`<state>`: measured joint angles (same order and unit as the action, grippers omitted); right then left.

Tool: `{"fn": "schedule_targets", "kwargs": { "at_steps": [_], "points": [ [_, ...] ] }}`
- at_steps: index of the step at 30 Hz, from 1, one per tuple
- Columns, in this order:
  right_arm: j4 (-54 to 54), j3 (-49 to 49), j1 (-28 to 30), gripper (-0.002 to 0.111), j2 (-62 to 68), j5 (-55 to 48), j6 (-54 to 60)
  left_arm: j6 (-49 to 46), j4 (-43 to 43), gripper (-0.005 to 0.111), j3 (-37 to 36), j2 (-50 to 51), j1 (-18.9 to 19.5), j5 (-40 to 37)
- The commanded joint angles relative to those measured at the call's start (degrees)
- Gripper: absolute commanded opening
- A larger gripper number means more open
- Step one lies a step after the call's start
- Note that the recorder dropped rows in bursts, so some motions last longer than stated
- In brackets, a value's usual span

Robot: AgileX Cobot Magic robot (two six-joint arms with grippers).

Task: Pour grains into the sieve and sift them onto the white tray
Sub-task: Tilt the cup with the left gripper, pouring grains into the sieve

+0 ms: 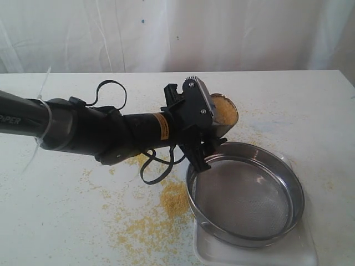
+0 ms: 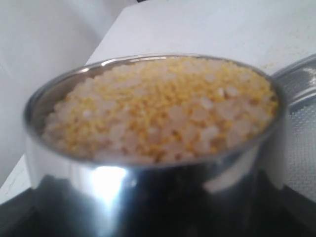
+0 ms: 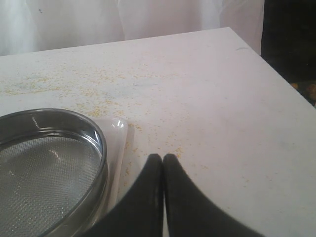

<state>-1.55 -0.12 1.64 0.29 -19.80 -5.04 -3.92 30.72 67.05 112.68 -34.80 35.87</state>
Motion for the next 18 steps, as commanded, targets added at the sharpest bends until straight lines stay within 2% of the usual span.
{"fn": "schedule_targets", "kwargs": {
  "at_steps": [1,12,18],
  "points": [
    [-0.3,0.1,0.2,0.0,-0.3,0.3,0.3,-3.8,-0.2,0.0,1.8,-1.1,-1.3,-2.9],
    [-0.3,0.1,0.2,0.0,-0.3,0.3,0.3,-12.6,0.0,0.0,1.8,-1.1,-3.8,-5.9],
    [-0.3,0.1,0.2,0.0,-0.3,0.3,0.3,-12.8,-0.1,0.0,1.8,-1.1,-3.9,-7.1]
  ]
}}
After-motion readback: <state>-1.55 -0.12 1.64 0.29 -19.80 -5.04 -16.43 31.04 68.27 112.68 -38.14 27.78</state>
